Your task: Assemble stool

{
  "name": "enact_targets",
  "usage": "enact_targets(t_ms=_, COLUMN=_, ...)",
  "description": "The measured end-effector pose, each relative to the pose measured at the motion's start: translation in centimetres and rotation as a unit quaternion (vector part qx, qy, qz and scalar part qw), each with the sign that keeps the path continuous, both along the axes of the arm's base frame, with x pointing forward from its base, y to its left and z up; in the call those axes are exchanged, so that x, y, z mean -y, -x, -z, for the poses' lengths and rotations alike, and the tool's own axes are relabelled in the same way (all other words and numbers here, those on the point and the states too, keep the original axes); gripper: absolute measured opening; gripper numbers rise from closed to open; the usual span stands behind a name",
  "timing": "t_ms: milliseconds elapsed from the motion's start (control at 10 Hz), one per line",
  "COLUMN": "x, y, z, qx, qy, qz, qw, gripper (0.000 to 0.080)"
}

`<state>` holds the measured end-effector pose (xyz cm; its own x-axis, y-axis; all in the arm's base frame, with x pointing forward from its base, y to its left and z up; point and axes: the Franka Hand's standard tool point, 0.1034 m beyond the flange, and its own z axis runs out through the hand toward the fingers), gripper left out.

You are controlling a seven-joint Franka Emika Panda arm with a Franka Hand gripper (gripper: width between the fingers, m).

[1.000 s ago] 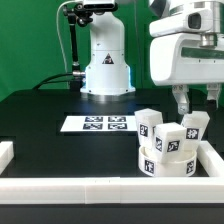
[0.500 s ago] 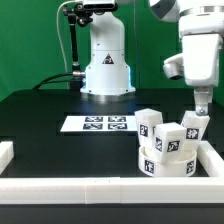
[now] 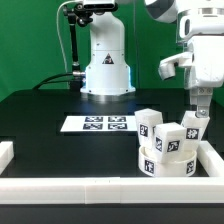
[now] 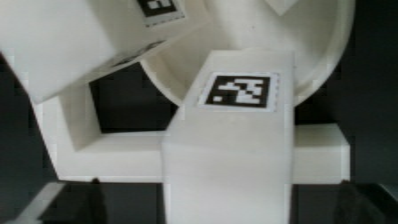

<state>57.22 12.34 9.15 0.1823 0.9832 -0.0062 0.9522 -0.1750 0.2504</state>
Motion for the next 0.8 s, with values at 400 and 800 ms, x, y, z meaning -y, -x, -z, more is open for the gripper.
enact_targets(t_ms=400, x=1.2, y=-0.3, z=0.8, qx=-0.007, qy=0.004, qz=0.009, qw=1.000, gripper=0.0519)
enact_targets(t_ms=800, x=1.8, y=-0.2, z=1.0, qx=-0.009, qy=0.005, qz=0.016, qw=1.000, gripper=0.0360)
